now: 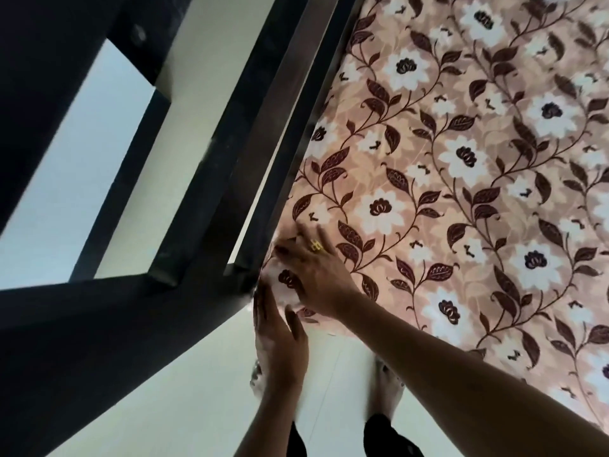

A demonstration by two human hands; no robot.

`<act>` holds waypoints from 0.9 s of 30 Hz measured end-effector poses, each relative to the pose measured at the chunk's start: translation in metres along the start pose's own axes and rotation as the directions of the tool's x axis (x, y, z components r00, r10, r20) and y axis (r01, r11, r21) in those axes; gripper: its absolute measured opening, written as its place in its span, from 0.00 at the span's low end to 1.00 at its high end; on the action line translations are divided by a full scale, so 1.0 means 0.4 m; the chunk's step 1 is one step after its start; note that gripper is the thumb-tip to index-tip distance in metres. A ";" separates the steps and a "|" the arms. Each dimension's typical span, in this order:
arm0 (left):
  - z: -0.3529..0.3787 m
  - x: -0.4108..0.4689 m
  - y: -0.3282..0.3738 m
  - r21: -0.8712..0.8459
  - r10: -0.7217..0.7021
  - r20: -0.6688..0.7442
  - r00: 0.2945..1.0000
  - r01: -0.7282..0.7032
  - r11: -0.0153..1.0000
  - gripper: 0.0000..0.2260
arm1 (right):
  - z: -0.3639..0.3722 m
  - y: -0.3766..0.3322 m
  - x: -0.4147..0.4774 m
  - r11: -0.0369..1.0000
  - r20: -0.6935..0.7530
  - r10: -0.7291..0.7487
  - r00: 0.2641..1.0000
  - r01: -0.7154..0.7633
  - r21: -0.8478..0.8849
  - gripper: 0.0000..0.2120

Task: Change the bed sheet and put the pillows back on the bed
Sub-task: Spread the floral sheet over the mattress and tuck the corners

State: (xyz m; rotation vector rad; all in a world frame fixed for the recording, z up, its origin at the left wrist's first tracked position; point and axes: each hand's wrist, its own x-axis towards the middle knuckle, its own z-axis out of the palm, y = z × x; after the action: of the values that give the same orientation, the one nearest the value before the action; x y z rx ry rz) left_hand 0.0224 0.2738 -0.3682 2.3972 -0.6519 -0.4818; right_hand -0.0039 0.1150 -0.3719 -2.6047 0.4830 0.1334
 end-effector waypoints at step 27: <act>0.112 0.120 -0.315 -0.472 -0.768 0.350 0.536 0.809 0.350 0.02 | 0.381 -0.293 -0.403 0.521 -0.262 0.776 0.575 -0.349 0.779 0.11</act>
State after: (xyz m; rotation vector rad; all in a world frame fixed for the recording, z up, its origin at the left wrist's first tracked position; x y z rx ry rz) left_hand 0.0822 0.3151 -0.4903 1.9003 0.6938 -0.9961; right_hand -0.1130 0.3345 -0.4249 -1.5962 1.3887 -0.5678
